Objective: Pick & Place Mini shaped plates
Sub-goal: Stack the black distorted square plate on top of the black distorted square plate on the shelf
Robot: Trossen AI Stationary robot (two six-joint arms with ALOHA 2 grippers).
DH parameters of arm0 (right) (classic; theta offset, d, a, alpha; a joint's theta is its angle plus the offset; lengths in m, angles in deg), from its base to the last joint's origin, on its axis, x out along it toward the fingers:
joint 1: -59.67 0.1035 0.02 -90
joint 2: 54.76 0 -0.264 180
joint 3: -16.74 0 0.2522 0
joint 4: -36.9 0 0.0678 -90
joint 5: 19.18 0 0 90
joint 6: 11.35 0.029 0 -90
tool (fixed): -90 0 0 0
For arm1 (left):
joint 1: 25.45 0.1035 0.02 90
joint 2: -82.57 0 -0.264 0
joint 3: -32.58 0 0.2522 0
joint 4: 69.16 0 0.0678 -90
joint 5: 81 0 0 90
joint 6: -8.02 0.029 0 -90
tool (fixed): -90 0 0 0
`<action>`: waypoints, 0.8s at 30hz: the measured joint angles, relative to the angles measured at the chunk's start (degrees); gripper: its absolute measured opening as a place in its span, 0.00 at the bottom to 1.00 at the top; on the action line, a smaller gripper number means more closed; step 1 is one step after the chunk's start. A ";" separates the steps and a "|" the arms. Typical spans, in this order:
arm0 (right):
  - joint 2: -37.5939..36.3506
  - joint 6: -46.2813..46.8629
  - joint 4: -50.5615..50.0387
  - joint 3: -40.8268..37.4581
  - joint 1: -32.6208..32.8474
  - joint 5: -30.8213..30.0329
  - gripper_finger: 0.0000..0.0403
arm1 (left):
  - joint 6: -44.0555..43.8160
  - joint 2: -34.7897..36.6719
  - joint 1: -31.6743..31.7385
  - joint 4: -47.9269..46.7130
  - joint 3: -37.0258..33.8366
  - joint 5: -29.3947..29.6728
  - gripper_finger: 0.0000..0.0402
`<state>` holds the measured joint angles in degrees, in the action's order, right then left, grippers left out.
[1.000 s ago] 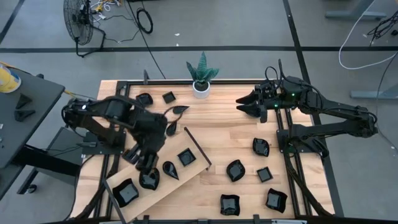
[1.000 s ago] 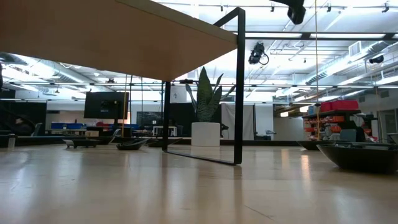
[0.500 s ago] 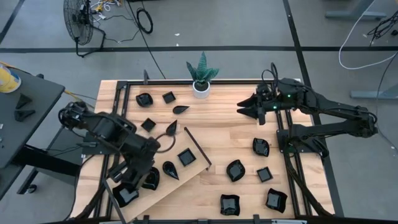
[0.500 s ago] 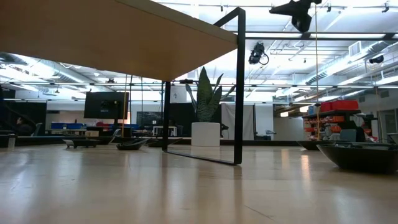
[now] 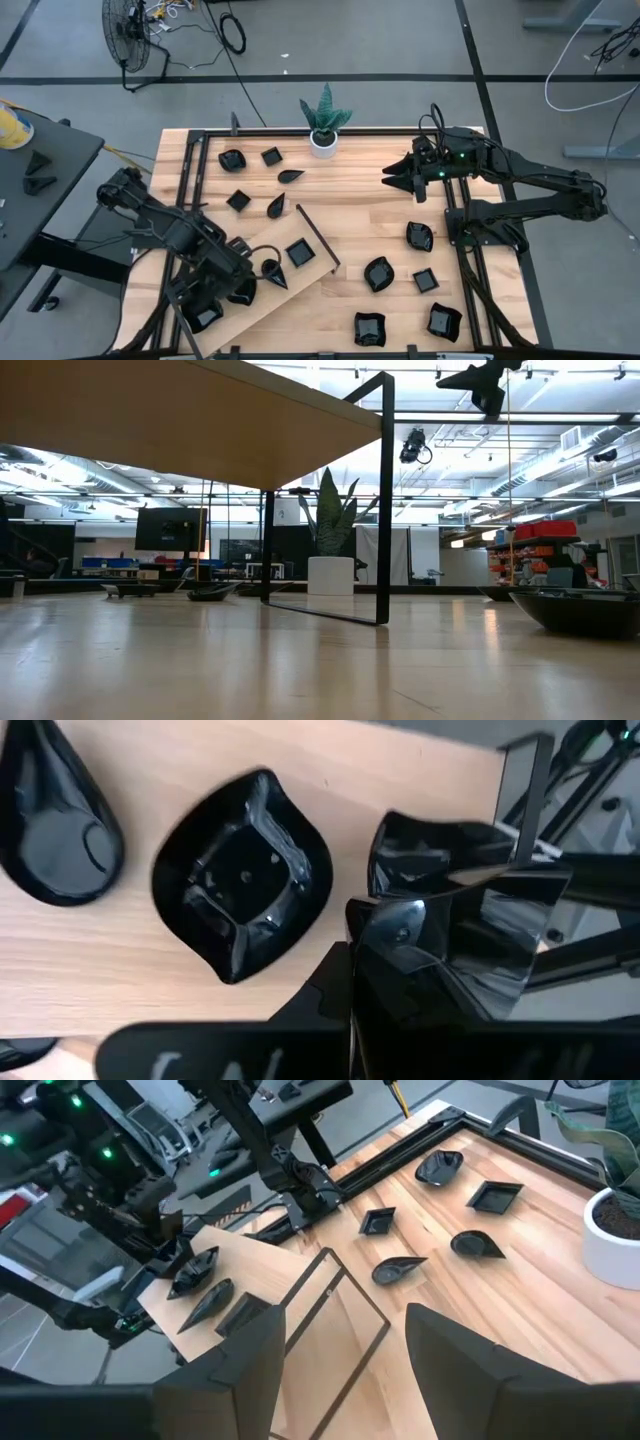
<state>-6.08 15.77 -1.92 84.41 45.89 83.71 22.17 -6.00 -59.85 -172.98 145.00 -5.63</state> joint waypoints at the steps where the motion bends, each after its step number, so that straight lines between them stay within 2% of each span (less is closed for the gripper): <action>1: 0.00 -0.01 0.01 0.00 0.00 0.00 0.52 | 0.00 0.00 -0.45 0.00 -0.28 0.00 0.01; 14: 0.00 0.00 -0.42 0.00 -0.01 -1.95 0.52 | 1.39 -0.04 -5.19 1.08 -0.71 -0.66 0.01; 24: 0.00 0.93 -0.42 0.00 0.00 -1.95 0.52 | 2.01 -2.97 -6.37 3.23 -0.69 -1.36 0.01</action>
<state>-6.08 16.69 -2.33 84.41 45.88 81.76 24.18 -8.97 -66.23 -169.75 144.31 -6.99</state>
